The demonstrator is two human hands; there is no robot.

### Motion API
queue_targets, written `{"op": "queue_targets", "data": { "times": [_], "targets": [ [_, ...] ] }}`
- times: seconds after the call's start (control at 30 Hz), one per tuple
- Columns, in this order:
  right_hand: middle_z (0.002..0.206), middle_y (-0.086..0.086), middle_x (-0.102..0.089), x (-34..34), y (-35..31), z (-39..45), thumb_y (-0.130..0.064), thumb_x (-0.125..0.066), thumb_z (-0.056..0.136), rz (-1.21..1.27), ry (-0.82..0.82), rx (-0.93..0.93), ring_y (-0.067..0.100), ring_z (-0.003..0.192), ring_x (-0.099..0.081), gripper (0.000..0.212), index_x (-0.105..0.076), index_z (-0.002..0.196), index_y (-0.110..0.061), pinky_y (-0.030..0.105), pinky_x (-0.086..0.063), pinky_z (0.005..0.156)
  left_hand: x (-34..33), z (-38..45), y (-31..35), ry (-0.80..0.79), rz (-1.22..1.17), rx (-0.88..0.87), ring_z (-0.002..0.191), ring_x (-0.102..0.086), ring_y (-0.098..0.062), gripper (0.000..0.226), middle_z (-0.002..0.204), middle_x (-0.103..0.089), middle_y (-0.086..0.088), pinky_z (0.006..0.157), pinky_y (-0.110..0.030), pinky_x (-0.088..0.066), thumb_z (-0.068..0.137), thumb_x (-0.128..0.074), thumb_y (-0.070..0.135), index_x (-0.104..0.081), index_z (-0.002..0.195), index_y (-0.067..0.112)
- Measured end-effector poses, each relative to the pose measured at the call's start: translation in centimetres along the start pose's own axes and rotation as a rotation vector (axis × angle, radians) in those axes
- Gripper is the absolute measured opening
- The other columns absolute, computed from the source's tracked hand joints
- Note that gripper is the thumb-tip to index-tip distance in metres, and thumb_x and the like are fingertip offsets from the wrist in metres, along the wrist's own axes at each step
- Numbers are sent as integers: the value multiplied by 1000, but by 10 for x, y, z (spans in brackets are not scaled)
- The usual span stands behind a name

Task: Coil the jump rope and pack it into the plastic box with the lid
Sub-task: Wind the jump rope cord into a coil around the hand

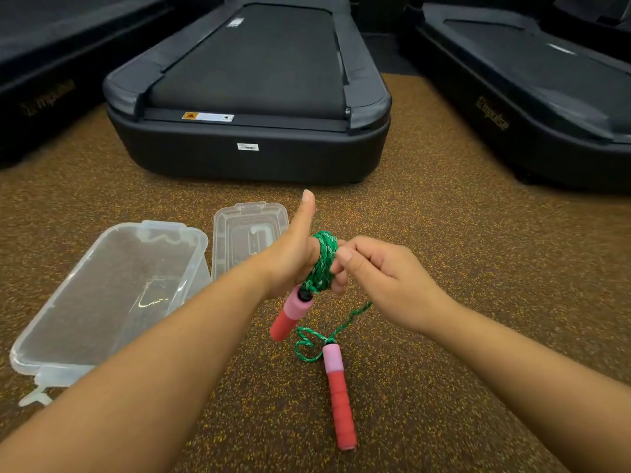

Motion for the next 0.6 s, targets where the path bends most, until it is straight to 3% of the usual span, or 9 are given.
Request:
{"op": "queue_targets", "data": {
  "times": [0.03, 0.07, 0.1, 0.17, 0.23, 0.3, 0.43, 0.6],
  "targets": [
    [68, 2, -71, 3, 0, 2, -35, -44, 96, -8, 2, 1, 16, 74, -67, 28, -62, 79, -24, 43, -51, 79, -4, -3, 3, -6, 14, -3, 31, -47, -3, 106, 33, -46, -1, 61, -47, -34, 86, 13, 65, -59, 38, 5],
    [65, -1, -71, 6, 0, 4, -34, -44, 97, -22, 7, 1, 13, 72, -67, 28, -62, 78, -23, 40, -51, 78, -6, -5, 5, -9, 25, -4, 28, -44, -3, 103, 30, -44, -2, 53, -46, -31, 86, 14, 65, -51, 28, 9],
    [64, -3, -70, 9, 0, 5, -33, -45, 97, -31, 23, 2, 10, 71, -65, 28, -62, 78, -23, 37, -50, 76, -7, -7, 5, -13, 33, -1, 28, -43, -3, 104, 30, -43, -2, 44, -38, -35, 85, 15, 64, -48, 25, 9],
    [65, -3, -65, 17, 1, 7, -35, -49, 96, -38, 76, -9, 9, 67, -61, 28, -62, 76, -21, 33, -51, 69, -7, -4, 0, -57, 35, 29, 38, -51, -10, 107, 37, -49, -3, 47, -20, -44, 83, 17, 66, -54, 26, 9],
    [62, -5, -57, 22, 3, 8, -32, -52, 95, 9, 107, -51, 0, 55, -55, 28, -62, 77, -13, 16, -46, 57, -13, -3, -3, -172, 25, 40, 53, -55, -22, 109, 53, -54, -10, 61, -26, -48, 78, 15, 74, -65, 39, 10],
    [59, -7, -51, 27, 9, 9, -31, -53, 95, 43, 121, -95, -4, 47, -51, 31, -60, 80, -4, 10, -40, 48, -17, -2, -6, -271, 16, 54, 54, -55, -23, 105, 57, -55, -11, 64, -29, -49, 75, 4, 80, -73, 62, 10],
    [69, -1, -55, 32, 26, 9, -48, -50, 90, 2, 149, -112, 10, 63, -50, 40, -59, 78, -11, 40, -49, 61, -20, -3, 1, -325, 29, -13, 44, -50, -16, 71, 49, -53, 0, 57, -29, -44, 89, -24, 61, -61, 112, 5],
    [61, -13, -47, 31, 44, 7, -65, -47, 85, 130, 173, -133, 10, 61, -46, 38, -54, 66, -33, 43, -41, 60, -15, -8, 8, -375, 3, -46, 47, -47, -14, 54, 48, -45, 4, 61, -28, -41, 94, -34, 39, -59, 118, -4]
  ]
}}
Point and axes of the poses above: each hand's wrist, its own z-axis towards the middle knuckle, its own x-axis out of the back of the hand, y = z × x, the point moved 8 cm from there along z, towards the middle knuckle
